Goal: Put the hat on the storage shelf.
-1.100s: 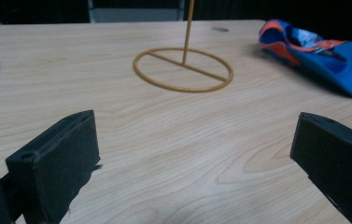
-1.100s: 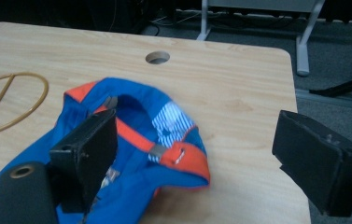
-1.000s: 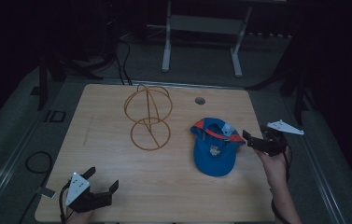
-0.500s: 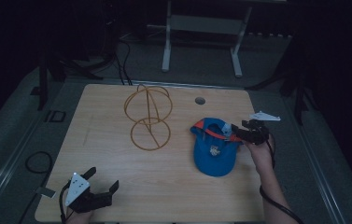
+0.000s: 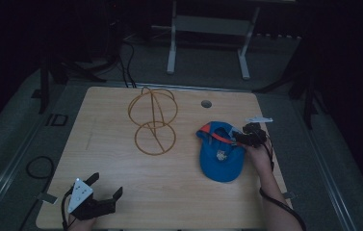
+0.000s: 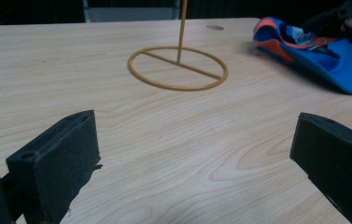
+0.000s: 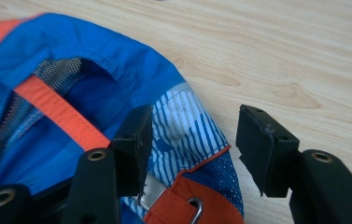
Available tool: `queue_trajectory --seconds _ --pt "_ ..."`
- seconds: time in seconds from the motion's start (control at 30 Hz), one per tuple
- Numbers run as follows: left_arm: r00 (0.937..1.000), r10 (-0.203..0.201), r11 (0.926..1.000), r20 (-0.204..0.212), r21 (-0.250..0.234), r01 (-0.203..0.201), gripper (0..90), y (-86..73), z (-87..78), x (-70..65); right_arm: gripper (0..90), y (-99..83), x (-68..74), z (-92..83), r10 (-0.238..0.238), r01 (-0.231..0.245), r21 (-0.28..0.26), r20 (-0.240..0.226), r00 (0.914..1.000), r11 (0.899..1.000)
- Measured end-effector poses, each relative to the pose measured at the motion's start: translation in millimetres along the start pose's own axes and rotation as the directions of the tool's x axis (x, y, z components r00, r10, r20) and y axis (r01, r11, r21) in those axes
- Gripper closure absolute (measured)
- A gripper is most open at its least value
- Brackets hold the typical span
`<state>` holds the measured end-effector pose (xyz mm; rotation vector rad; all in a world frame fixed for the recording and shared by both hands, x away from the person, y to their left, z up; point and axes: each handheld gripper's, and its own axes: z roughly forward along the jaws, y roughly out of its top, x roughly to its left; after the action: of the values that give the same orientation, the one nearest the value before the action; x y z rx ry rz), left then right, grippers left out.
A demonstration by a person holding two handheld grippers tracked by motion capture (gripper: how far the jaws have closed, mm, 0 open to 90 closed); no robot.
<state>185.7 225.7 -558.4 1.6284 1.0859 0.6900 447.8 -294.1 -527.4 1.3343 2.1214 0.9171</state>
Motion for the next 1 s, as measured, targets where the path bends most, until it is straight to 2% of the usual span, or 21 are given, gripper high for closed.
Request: queue_trajectory --seconds 0.07,0.17,0.27,0.5,0.7,1.0 --pt "1.0000 0.001 1.0000 -0.003 -0.001 -0.001 1.6 0.3 -0.4 0.5 45.8 -1.0 -1.3 4.6 0.008 -0.008 0.013 -0.010 0.9999 1.000" --pt "1.0000 -0.006 1.0000 -0.007 -0.004 0.006 1.6 0.5 -0.9 1.6 46.2 -2.9 -0.8 11.0 -0.006 0.006 0.043 -0.002 1.0000 0.999" --pt "0.9999 -0.010 0.9999 -0.006 -0.003 0.010 1.6 0.3 -1.2 2.4 50.2 -5.5 -1.0 15.4 0.000 0.000 0.054 -0.006 1.0000 0.999" --pt "0.9999 -0.012 0.9999 -0.004 -0.002 0.012 1.6 0.1 -0.5 2.2 67.7 -11.4 2.2 21.5 -0.042 0.042 0.083 -0.001 0.9991 0.996" --pt "0.9999 -0.016 0.9999 -0.005 -0.001 0.016 1.7 -0.3 -0.3 2.4 86.5 -13.1 7.8 22.6 -0.087 0.083 0.083 0.043 0.9953 0.993" --pt "0.9998 -0.020 0.9998 -0.007 -0.005 0.020 1.7 0.1 -0.8 2.6 88.6 -8.9 10.7 14.3 -0.091 0.088 0.070 0.043 0.9949 0.994"
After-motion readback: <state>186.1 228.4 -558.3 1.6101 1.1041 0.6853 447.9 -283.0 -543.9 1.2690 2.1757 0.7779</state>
